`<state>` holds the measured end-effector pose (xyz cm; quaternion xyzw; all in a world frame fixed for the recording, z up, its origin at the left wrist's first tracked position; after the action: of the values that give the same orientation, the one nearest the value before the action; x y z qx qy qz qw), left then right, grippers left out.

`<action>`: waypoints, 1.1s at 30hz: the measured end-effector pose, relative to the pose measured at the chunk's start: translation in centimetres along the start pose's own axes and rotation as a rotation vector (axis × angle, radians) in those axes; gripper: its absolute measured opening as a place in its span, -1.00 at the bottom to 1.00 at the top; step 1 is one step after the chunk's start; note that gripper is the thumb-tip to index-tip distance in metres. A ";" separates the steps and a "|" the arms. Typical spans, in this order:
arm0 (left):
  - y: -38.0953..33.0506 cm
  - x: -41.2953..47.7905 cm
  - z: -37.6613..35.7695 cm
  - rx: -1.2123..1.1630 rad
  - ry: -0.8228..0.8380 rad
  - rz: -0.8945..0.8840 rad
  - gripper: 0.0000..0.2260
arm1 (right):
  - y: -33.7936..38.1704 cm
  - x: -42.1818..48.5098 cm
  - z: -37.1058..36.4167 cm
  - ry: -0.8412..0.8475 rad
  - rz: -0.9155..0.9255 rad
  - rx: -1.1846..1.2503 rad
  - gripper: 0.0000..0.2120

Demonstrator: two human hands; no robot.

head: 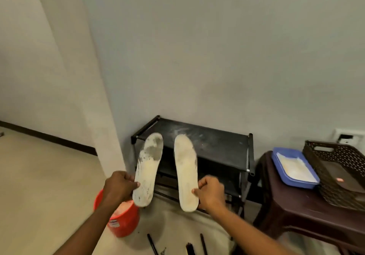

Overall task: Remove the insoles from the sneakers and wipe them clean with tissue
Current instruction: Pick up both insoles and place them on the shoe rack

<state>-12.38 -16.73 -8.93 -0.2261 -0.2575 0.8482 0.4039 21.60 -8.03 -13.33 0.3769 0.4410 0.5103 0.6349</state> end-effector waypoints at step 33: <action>-4.8 20.8 -20.5 0.220 0.041 -0.155 -0.76 | -13.7 17.1 -0.9 -0.285 -0.364 0.077 -0.79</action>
<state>-9.37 7.75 -25.26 -0.1770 -0.1715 0.8327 0.4958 26.57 6.05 -29.34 0.3833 0.4265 0.3118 0.7576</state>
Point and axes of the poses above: each hand's wrist, its own x-axis towards the middle knuckle, its own z-axis out of the back of the hand, y = z × x, the point moved 10 cm from there along x, towards the middle knuckle, and after that the axes turned 13 degrees about x, right-handed, at the moved point
